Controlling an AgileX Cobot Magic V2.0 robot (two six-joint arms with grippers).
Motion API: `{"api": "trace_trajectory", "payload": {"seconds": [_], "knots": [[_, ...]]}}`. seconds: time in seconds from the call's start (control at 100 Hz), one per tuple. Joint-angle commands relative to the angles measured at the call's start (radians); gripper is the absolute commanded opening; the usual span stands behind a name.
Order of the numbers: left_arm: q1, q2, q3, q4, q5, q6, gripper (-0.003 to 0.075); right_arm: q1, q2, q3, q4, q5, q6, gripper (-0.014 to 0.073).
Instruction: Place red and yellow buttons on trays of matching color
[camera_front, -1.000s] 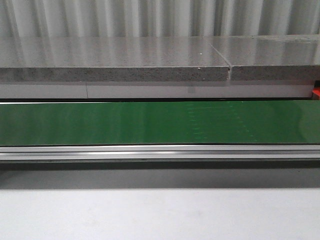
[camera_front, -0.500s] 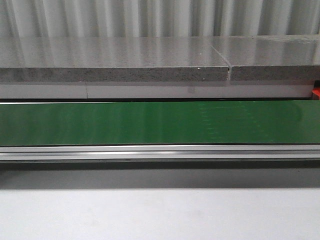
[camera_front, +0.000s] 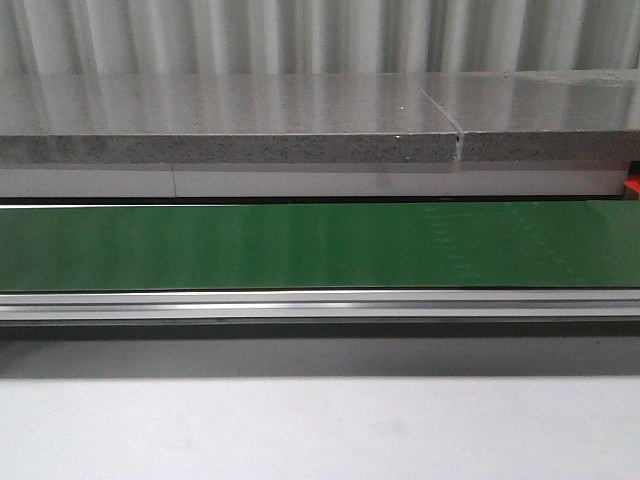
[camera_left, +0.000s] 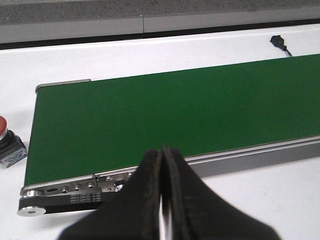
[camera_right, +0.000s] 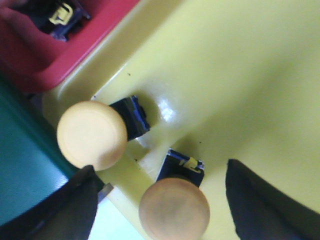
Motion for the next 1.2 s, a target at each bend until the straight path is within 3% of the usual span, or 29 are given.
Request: {"api": "trace_trajectory", "payload": {"seconds": [0.0, 0.22, 0.29, 0.46, 0.6, 0.94, 1.19], "knots": [[-0.009, 0.001, -0.025, -0.012, -0.065, -0.002, -0.0021, 0.004, -0.091, -0.021, -0.008, -0.04, 0.0, 0.0542], [-0.009, 0.001, -0.025, -0.012, -0.065, -0.002, -0.0021, 0.116, -0.216, -0.021, -0.029, -0.054, 0.0, 0.051], [-0.009, 0.001, -0.025, -0.012, -0.065, -0.002, -0.0021, 0.169, -0.246, -0.021, -0.045, -0.05, 0.0, 0.0426], [-0.009, 0.001, -0.025, -0.012, -0.065, -0.002, -0.0021, 0.327, -0.294, -0.021, -0.061, -0.033, 0.0, 0.0112], [-0.009, 0.001, -0.025, -0.012, -0.065, -0.002, -0.0021, 0.453, -0.321, -0.021, -0.084, -0.022, 0.0, -0.0007], [-0.009, 0.001, -0.025, -0.012, -0.065, -0.002, -0.0021, 0.744, -0.42, -0.021, -0.132, -0.002, -0.002, -0.0045], [-0.009, 0.001, -0.025, -0.012, -0.065, -0.002, -0.0021, 0.875, -0.546, -0.021, -0.137, 0.0, -0.016, -0.0045]]}}
